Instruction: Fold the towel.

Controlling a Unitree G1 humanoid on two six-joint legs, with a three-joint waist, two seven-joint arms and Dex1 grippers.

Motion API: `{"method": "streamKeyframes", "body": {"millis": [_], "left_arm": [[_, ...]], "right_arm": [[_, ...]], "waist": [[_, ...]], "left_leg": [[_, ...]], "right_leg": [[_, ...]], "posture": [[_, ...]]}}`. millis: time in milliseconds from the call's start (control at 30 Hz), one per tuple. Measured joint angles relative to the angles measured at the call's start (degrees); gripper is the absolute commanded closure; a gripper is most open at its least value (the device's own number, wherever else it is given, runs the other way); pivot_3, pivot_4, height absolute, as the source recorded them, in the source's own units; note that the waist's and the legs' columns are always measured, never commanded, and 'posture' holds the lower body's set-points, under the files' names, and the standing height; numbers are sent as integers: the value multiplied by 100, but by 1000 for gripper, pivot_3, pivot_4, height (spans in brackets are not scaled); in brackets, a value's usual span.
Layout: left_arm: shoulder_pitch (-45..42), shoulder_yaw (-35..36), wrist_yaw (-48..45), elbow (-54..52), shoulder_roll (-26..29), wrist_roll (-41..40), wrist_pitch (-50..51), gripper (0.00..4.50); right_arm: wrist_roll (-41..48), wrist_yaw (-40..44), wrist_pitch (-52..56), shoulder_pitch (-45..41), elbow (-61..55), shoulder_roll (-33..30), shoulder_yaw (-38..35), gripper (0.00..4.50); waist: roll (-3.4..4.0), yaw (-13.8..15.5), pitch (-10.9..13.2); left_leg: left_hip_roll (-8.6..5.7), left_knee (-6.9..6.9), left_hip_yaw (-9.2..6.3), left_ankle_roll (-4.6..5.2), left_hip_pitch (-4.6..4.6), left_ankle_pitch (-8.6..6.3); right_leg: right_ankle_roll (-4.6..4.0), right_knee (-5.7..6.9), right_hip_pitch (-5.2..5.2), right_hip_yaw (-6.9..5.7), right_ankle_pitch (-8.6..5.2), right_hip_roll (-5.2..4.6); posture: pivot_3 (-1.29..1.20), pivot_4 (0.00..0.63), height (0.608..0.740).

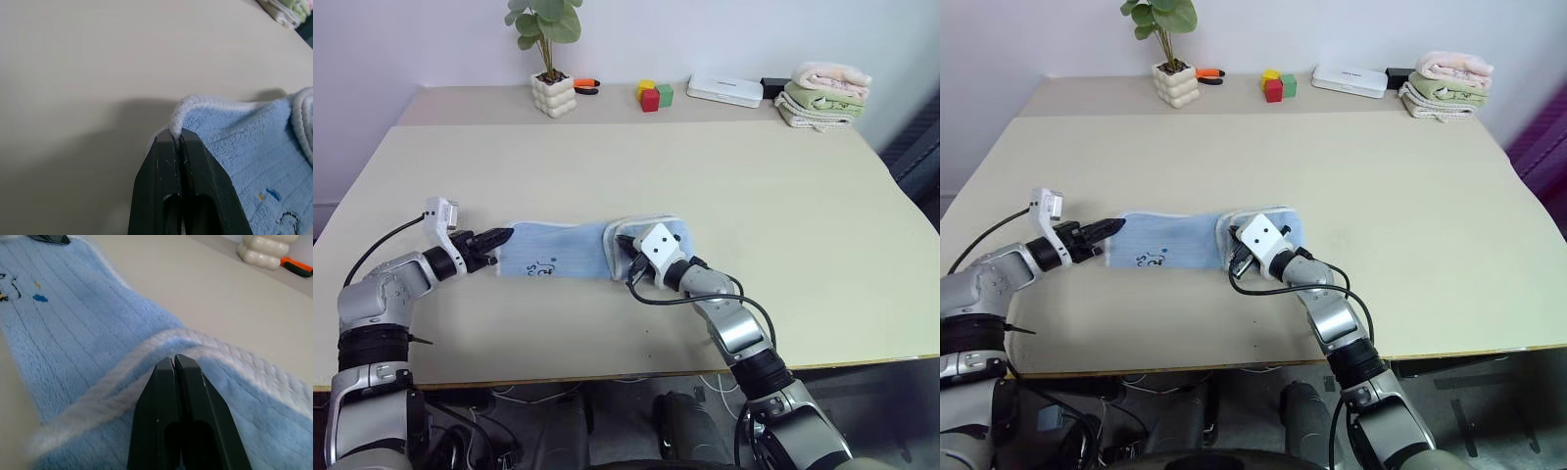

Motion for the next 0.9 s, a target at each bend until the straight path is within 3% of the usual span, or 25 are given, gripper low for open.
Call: {"method": "streamKeyframes", "body": {"millis": [167, 200, 333, 467, 533, 900], "left_arm": [[208, 1, 78, -68, -142, -2, -138, 4477], [221, -3, 110, -53, -161, 5, -166, 4223], [189, -6, 170, 38, -174, 73, -372, 2739], [82, 22, 226, 200, -175, 184, -780, 717], [37, 56, 221, 243, -152, 172, -787, 125], [-1, 712, 438, 0, -24, -299, -566, 125]], "right_arm": [[0, 24, 0, -1, 0, -7, 1, 4500], [0, 25, 0, -2, 0, -9, 1, 4500], [0, 26, 0, -10, 0, -9, 1, 4500], [0, 26, 0, -28, 0, -7, 1, 4500], [0, 26, 0, -33, 0, -5, 1, 4500], [-1, 56, -8, -64, 8, -26, 2, 4500]], "waist": [[0, 7, 0], [0, 7, 0], [0, 6, 0], [0, 10, 0], [0, 7, 0], [-1, 13, 0]], "left_leg": [[0, 1, 0, -1, 0, 0], [0, 1, 0, -1, 0, 0], [0, 0, 0, -1, 0, 0], [0, 0, 0, -1, 0, 1], [0, 0, 0, -1, 0, 1], [0, 0, -1, -2, -1, 1]], "right_leg": [[0, 0, 1, 0, 0, 0], [0, 0, 1, 0, 0, 0], [0, 0, 0, 0, 0, 0], [0, 0, 1, -1, 0, 0], [0, 0, 1, 0, 0, 0], [1, 0, 1, -1, 1, -1]], "posture": [[0, 150, 740], [0, 150, 740], [0, 150, 740], [0, 150, 740], [0, 150, 740], [0, 150, 740]]}}
